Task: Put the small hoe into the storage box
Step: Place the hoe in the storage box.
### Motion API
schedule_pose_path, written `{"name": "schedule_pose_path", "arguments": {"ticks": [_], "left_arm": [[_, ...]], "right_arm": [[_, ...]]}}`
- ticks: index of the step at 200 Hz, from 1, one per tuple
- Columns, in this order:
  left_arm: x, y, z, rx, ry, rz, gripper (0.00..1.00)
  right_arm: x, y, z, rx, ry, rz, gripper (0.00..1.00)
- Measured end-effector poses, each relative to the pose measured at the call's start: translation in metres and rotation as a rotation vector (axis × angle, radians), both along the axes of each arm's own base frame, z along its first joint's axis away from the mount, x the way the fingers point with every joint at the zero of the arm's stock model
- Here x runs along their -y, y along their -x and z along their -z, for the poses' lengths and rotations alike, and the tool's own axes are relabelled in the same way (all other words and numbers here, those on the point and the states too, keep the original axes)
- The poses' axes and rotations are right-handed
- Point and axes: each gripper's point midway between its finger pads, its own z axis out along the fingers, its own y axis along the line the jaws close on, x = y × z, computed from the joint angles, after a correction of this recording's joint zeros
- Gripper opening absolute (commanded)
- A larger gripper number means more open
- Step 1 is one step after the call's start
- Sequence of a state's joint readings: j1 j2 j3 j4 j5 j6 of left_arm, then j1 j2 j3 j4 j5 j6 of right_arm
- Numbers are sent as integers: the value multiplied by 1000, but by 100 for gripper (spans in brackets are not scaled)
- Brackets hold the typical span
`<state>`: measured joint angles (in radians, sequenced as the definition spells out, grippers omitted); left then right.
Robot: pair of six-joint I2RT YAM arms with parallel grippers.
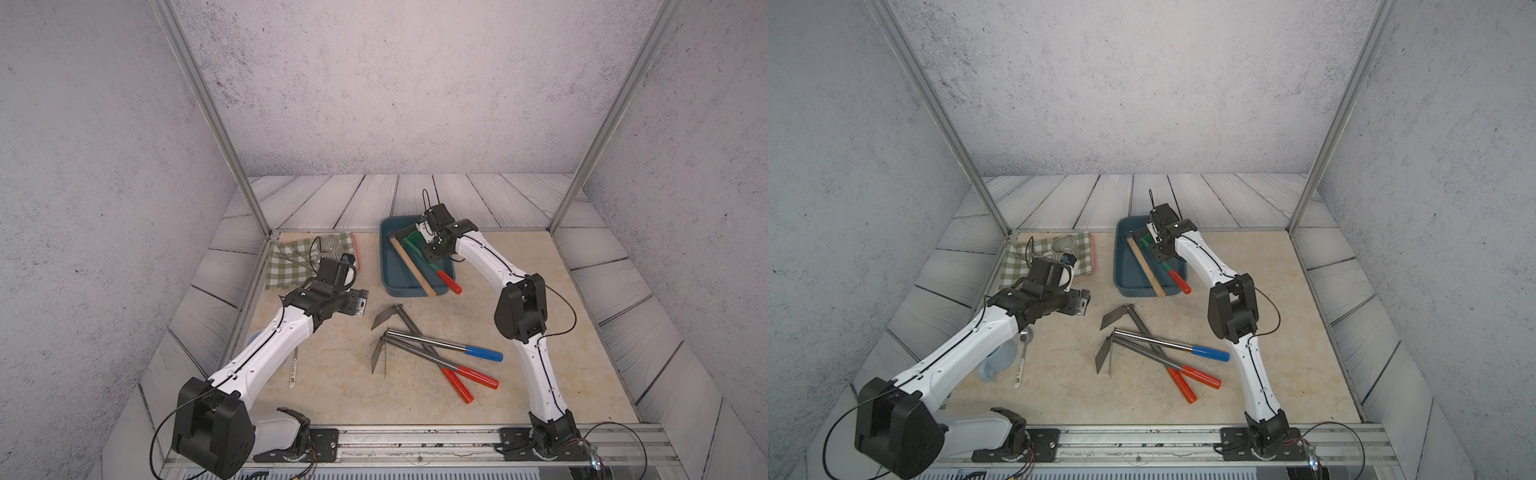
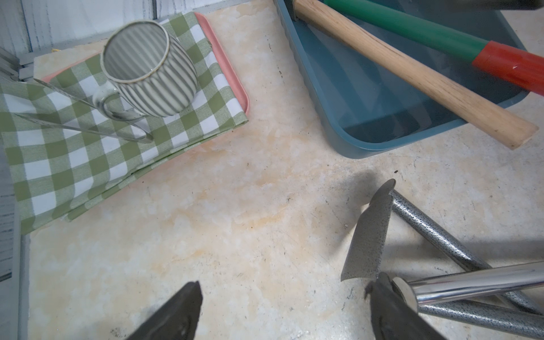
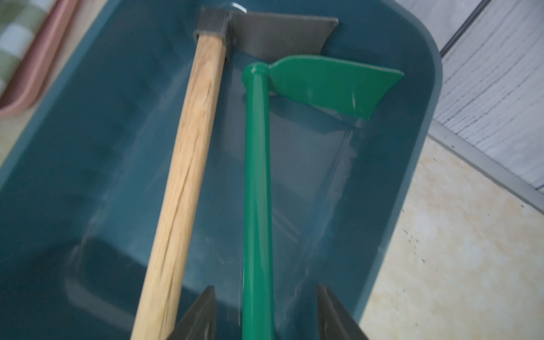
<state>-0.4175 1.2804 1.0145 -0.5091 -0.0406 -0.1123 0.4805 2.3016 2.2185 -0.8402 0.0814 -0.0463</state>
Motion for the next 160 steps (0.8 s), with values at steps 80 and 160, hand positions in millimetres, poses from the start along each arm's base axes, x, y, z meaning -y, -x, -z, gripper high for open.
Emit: {"name": "schedule_pose_path", "arguments": {"ticks": [80,160], "left_arm": [[0,0,0,-3,-2,0,91],[0,1,1,-3,-2,0,91]], "right_arm": [[38,64,-46,31,-7,39,61],[49,82,-14,-50,26,63,53]]}}
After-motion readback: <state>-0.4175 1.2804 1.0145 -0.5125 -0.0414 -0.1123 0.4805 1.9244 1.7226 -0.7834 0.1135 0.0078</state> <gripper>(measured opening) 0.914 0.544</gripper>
